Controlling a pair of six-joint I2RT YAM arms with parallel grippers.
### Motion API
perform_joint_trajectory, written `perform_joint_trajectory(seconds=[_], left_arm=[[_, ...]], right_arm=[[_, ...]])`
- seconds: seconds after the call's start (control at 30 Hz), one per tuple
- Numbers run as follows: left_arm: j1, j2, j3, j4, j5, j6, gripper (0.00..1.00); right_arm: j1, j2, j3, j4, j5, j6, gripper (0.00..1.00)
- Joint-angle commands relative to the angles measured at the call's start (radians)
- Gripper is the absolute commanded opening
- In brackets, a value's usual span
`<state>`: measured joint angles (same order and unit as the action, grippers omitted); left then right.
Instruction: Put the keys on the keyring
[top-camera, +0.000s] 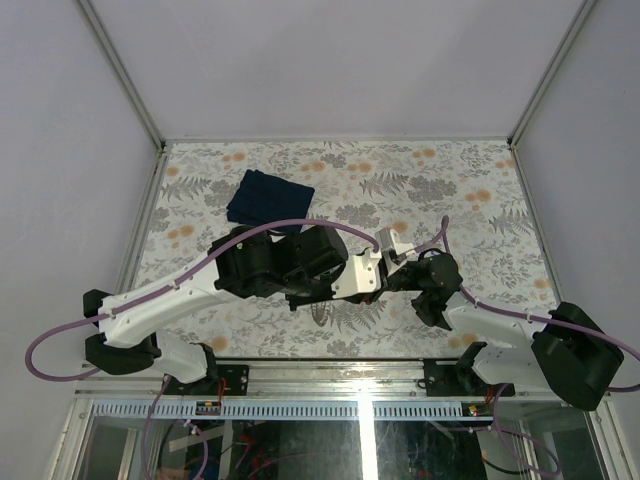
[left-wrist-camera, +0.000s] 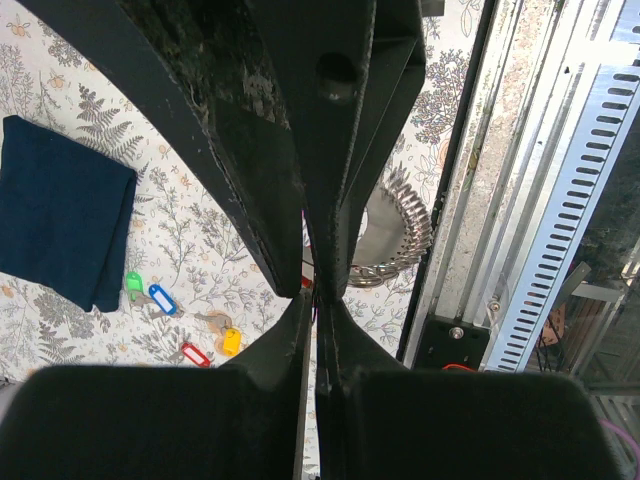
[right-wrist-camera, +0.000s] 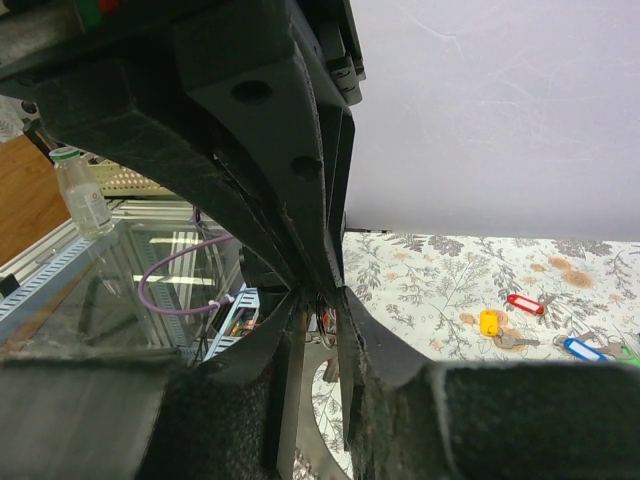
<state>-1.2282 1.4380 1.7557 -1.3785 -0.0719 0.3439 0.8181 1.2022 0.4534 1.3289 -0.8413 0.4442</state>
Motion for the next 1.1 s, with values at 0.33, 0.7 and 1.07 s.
perform_joint_trajectory(seconds=[0.33, 0.7, 1.07], left_arm=[[-0.008, -0.010, 0.027, 0.013, -0.021, -0.001, 0.00], [-0.008, -0.015, 0.024, 0.016, -0.025, -0.002, 0.00], [-0.007, -0.189, -0.078, 0.239, 0.034, 0.009, 0.30]], right_arm=[[0.013, -0.012, 0.042, -0.011, -0.009, -0.051, 0.24], [0.013, -0.029, 0.050, -0.021, 0.013, -0.050, 0.00], [0.013, -0.211, 0.099, -0.273, 0.047, -0.164, 0.00]])
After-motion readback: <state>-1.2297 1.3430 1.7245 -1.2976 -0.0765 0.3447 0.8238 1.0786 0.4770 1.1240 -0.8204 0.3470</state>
